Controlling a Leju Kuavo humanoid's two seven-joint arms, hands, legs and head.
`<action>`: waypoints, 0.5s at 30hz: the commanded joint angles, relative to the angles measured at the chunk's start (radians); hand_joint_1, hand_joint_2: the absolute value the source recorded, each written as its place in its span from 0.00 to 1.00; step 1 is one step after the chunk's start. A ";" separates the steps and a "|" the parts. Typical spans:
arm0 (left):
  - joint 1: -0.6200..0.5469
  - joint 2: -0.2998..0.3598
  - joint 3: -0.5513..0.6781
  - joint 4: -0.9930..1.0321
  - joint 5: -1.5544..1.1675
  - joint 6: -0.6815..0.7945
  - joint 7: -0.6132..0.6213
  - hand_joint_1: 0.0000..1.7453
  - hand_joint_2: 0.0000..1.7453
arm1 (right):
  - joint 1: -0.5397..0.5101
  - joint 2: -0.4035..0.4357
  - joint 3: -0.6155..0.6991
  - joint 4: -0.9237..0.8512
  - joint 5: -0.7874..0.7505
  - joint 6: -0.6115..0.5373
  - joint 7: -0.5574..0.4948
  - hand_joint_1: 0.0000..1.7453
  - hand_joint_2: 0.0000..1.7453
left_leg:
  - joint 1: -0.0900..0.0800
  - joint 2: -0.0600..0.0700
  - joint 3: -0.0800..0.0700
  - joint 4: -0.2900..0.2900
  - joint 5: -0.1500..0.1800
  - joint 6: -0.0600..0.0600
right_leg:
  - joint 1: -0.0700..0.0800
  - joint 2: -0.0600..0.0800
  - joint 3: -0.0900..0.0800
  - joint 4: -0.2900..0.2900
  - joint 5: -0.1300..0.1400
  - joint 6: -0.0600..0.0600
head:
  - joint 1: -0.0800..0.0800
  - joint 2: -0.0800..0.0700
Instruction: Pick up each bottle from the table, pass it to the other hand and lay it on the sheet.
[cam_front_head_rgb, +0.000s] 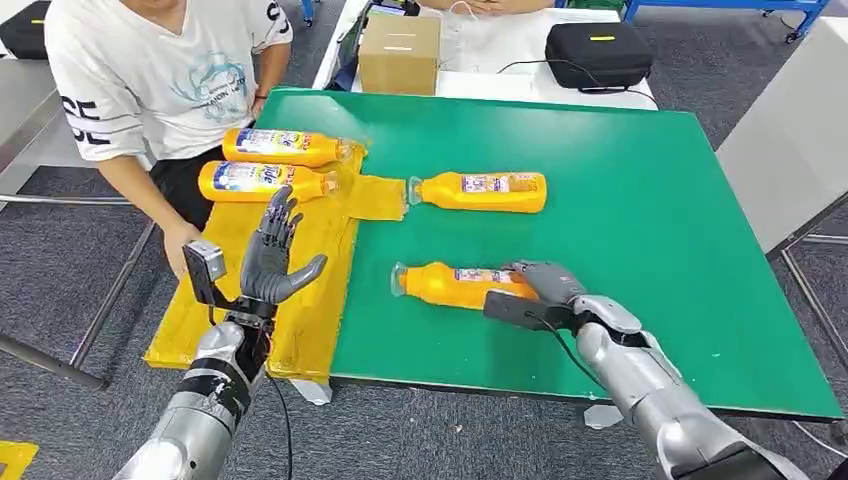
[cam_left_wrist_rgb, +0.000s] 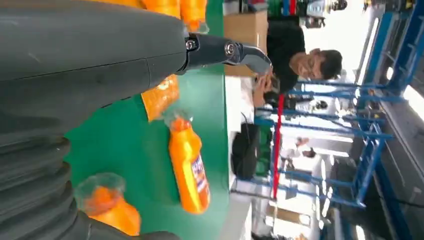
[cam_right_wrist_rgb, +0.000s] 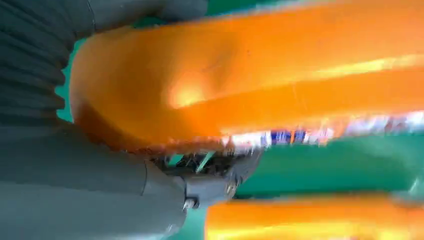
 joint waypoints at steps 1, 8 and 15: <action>-0.006 -0.005 -0.038 -0.016 -0.082 0.191 0.036 0.00 1.00 | 0.160 0.157 -0.100 -0.138 -0.047 -0.278 0.050 1.00 1.00 | 0.002 0.001 0.003 -0.001 -0.001 -0.003 | 0.002 0.001 0.003 -0.001 -0.001 -0.003 | 0.000 0.000; -0.005 -0.029 -0.069 -0.040 -0.092 0.300 0.069 0.00 1.00 | 0.279 0.286 -0.178 -0.300 -0.141 -0.454 0.004 1.00 1.00 | 0.002 0.000 0.000 0.000 -0.001 -0.002 | 0.002 0.000 -0.001 0.001 -0.002 -0.003 | -0.001 0.000; -0.025 -0.046 -0.120 -0.022 -0.024 0.269 0.108 0.00 1.00 | 0.290 0.389 -0.184 -0.280 -0.274 -0.558 -0.100 1.00 1.00 | 0.003 0.001 -0.003 0.001 -0.001 -0.002 | 0.002 0.002 -0.003 0.001 -0.001 -0.003 | 0.000 0.000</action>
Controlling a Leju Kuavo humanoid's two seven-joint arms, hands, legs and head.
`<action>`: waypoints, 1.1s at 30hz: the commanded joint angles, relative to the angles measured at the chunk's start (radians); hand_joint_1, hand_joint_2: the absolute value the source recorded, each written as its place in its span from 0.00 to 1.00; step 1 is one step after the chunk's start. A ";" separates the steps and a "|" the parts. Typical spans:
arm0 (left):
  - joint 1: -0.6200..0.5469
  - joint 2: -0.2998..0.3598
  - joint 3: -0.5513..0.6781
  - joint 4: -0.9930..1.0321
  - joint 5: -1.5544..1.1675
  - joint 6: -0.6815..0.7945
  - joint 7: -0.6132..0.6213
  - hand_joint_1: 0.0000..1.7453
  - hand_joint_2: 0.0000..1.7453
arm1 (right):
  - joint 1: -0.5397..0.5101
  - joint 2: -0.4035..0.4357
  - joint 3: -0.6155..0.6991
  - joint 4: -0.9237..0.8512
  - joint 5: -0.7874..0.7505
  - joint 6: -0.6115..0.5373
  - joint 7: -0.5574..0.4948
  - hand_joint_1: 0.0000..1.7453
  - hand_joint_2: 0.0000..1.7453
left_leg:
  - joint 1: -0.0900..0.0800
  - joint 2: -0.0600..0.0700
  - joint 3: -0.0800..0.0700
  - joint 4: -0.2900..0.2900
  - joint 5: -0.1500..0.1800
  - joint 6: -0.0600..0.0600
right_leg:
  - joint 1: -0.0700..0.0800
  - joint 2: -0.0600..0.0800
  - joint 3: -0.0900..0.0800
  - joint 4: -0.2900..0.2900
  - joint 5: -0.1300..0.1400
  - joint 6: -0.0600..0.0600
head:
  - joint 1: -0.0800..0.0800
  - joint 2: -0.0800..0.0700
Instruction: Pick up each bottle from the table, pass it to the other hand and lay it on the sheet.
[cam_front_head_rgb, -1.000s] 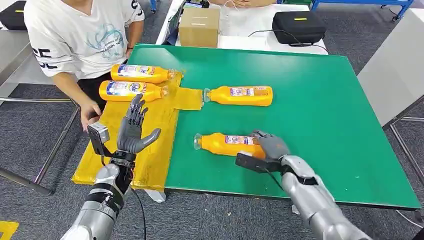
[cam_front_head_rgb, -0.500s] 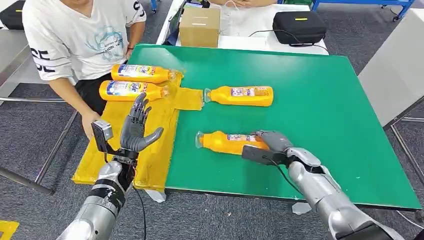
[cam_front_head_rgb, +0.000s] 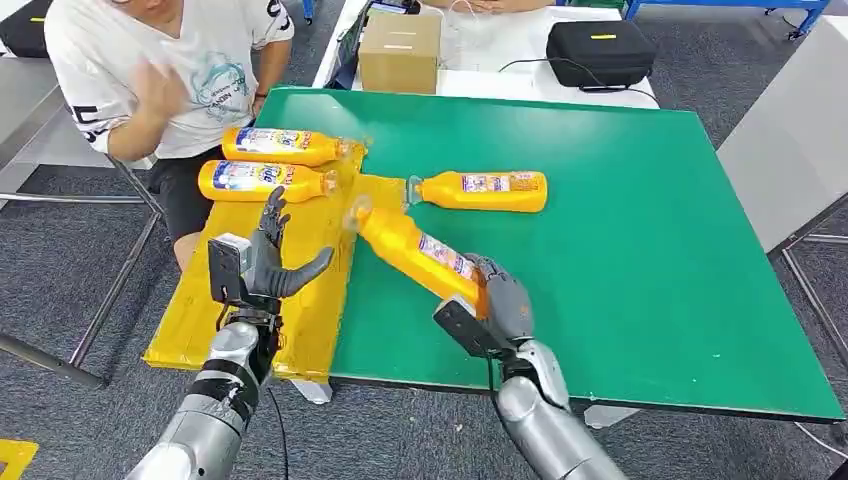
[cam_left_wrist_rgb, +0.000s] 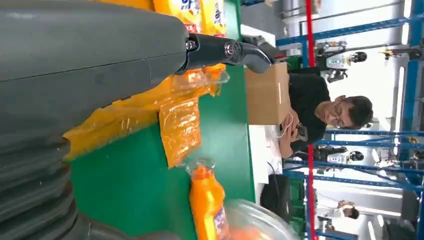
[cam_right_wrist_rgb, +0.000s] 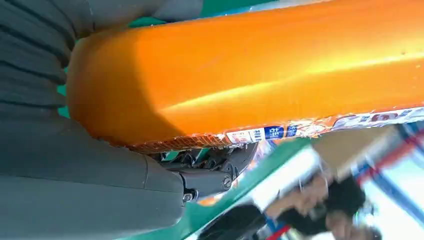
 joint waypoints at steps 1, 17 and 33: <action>-0.043 -0.012 -0.080 0.027 0.057 -0.051 0.038 0.00 1.00 | -0.002 0.125 -0.042 0.000 -0.106 -0.054 -0.071 1.00 1.00 | 0.000 0.001 0.000 0.001 -0.001 -0.001 | 0.000 0.001 0.000 0.001 0.000 -0.001 | 0.000 0.000; -0.038 0.005 -0.158 0.012 0.244 -0.337 0.130 0.00 1.00 | -0.064 0.118 0.001 0.076 -0.139 -0.049 -0.130 1.00 1.00 | 0.000 0.001 0.001 0.001 -0.001 -0.002 | 0.001 0.001 0.001 0.000 0.000 -0.002 | 0.000 0.000; 0.014 0.023 -0.285 -0.133 0.362 -0.508 0.171 0.00 1.00 | -0.140 0.137 0.111 0.219 -0.018 -0.003 -0.100 1.00 1.00 | 0.000 0.002 0.001 0.000 -0.001 -0.002 | 0.000 0.002 0.001 0.000 0.000 -0.002 | 0.000 0.000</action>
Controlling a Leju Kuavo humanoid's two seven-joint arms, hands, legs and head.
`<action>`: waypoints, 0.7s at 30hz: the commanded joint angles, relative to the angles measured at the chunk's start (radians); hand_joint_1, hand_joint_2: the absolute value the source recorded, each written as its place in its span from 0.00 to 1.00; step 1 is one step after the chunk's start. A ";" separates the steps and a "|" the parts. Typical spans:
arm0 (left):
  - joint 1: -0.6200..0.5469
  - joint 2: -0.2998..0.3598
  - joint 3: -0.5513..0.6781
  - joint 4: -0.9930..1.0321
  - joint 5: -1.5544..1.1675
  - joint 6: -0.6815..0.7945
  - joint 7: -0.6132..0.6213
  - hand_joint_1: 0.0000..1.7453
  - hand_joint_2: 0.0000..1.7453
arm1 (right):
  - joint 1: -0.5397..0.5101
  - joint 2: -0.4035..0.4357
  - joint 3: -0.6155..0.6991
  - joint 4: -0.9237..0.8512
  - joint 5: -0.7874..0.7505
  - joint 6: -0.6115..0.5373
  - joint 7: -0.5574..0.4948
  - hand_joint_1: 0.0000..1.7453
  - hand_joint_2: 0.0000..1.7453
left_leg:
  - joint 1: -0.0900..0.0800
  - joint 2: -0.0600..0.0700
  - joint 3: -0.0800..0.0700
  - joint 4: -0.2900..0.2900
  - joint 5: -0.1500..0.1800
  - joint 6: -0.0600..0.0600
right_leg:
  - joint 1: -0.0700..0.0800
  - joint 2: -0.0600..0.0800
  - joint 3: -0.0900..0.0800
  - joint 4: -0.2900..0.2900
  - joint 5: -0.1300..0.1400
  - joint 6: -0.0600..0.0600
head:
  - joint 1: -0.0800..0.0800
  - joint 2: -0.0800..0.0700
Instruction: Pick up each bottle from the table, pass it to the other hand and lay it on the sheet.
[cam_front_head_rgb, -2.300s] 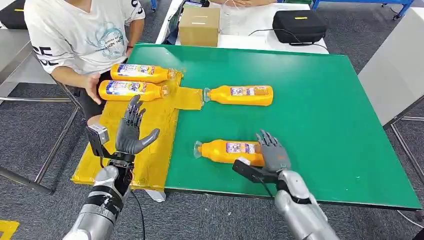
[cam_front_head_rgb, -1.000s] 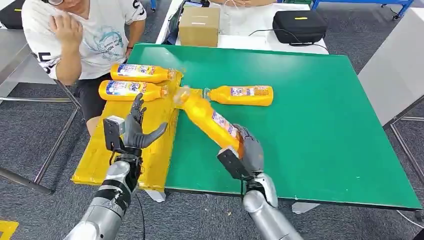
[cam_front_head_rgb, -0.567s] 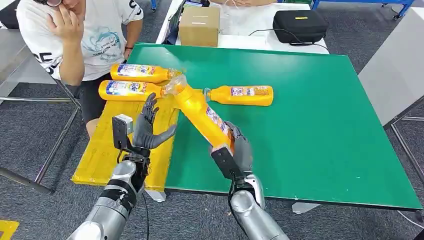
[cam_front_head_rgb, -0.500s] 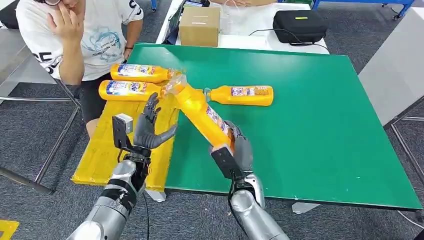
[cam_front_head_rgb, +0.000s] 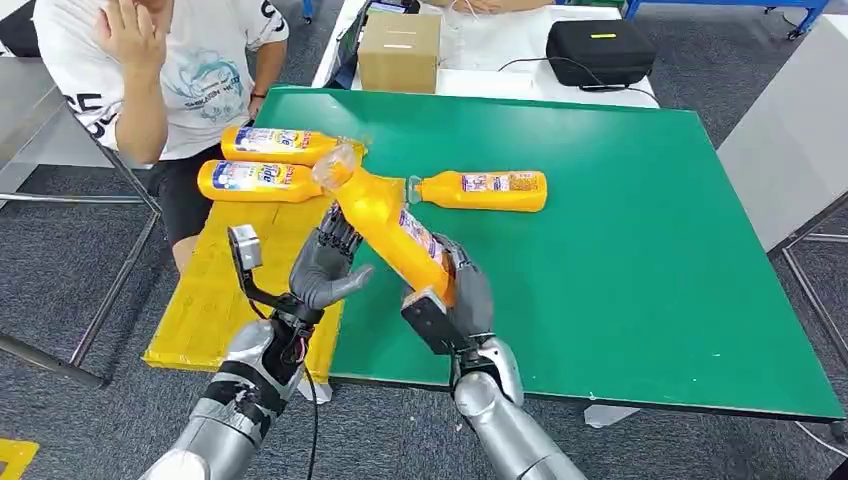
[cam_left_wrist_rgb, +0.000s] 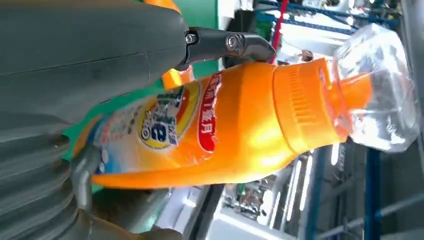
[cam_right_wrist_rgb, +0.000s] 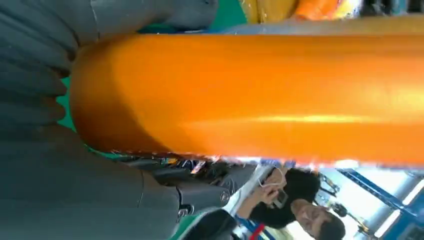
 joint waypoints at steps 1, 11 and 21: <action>-0.015 0.037 -0.079 -0.023 0.011 -0.014 0.009 0.00 1.00 | -0.090 0.009 0.084 0.149 0.034 0.015 0.017 1.00 1.00 | 0.001 0.002 0.003 0.000 -0.001 -0.002 | 0.001 0.002 0.002 0.000 0.000 -0.002 | 0.000 0.000; -0.043 0.036 -0.096 0.025 -0.083 0.121 0.006 0.00 1.00 | -0.112 0.040 0.160 0.212 0.120 0.038 0.076 1.00 1.00 | 0.001 0.001 0.002 0.000 -0.001 -0.002 | 0.001 0.001 0.002 0.000 -0.001 -0.002 | 0.000 0.000; -0.132 0.022 -0.096 0.231 -0.270 0.410 -0.020 1.00 1.00 | -0.084 0.044 0.184 0.153 0.110 0.025 0.079 1.00 1.00 | 0.001 0.000 0.002 0.000 0.000 -0.001 | 0.001 0.000 0.001 0.000 0.000 -0.002 | 0.000 0.000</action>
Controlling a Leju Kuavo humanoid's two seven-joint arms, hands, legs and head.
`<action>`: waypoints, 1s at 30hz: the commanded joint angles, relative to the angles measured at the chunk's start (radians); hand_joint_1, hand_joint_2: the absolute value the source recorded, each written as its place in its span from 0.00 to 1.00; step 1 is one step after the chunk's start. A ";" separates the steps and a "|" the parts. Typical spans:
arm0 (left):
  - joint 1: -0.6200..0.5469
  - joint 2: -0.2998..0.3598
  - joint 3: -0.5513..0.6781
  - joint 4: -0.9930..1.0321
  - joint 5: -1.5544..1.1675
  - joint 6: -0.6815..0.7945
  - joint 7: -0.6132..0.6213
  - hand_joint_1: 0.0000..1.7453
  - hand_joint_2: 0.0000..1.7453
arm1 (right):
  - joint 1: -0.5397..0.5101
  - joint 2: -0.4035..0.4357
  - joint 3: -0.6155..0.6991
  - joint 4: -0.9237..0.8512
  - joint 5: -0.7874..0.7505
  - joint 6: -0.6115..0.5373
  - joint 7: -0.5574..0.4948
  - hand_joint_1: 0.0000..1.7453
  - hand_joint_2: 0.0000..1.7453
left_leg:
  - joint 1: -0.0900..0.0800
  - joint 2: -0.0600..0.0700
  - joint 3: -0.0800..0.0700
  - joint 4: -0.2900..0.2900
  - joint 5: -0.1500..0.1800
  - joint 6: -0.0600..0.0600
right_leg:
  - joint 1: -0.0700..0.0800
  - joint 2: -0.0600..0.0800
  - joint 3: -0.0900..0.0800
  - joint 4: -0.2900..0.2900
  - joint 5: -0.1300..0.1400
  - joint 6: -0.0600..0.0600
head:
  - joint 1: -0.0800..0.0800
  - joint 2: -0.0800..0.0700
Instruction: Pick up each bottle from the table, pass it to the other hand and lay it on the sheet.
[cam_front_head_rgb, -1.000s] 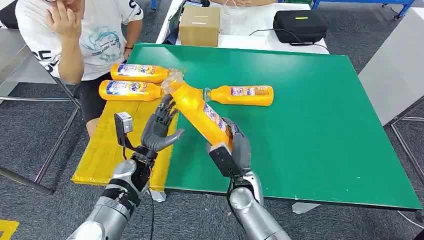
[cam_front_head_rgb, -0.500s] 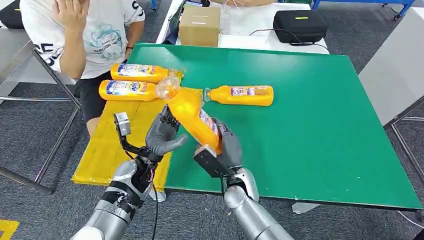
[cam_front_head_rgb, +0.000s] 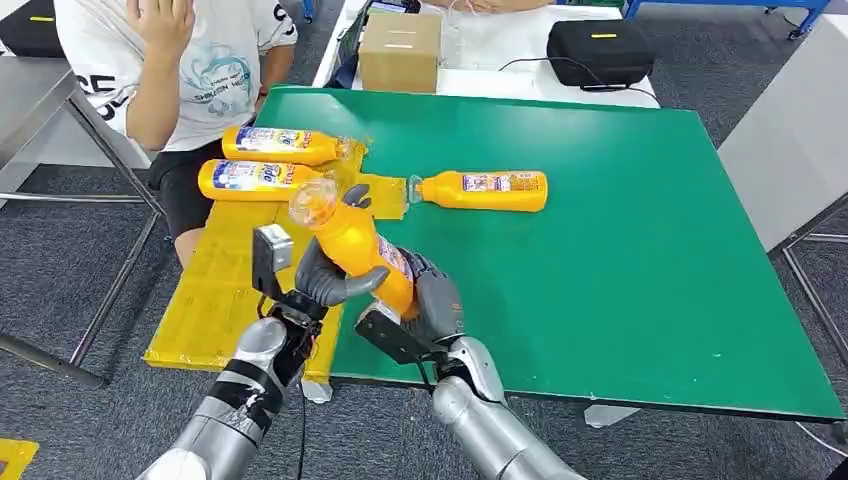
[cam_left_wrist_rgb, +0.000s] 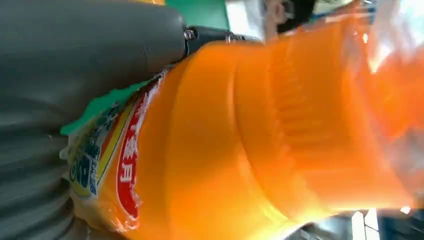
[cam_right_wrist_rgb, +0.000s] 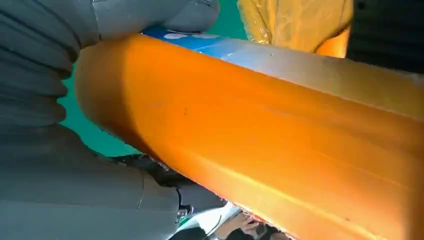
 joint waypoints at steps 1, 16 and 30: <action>-0.108 0.009 -0.011 0.221 -0.018 0.062 -0.024 1.00 1.00 | -0.027 -0.002 0.073 0.025 -0.019 0.004 -0.015 1.00 1.00 | 0.001 0.000 0.002 0.000 -0.001 -0.001 | 0.001 0.000 0.002 0.000 0.000 -0.001 | 0.000 0.000; -0.078 0.022 0.124 0.141 0.145 -0.061 -0.032 1.00 1.00 | 0.015 -0.020 0.004 -0.064 -0.136 -0.034 -0.063 0.00 1.00 | 0.001 0.002 0.001 0.000 -0.001 -0.001 | 0.001 0.001 0.000 0.000 0.000 -0.001 | 0.000 0.000; -0.255 0.186 0.046 0.304 -0.473 0.468 -0.090 1.00 1.00 | 0.115 -0.055 -0.155 -0.371 -0.383 -0.008 -0.163 0.00 1.00 | 0.002 -0.001 -0.001 0.002 0.000 -0.002 | 0.002 -0.002 -0.001 0.001 -0.001 -0.002 | 0.000 0.000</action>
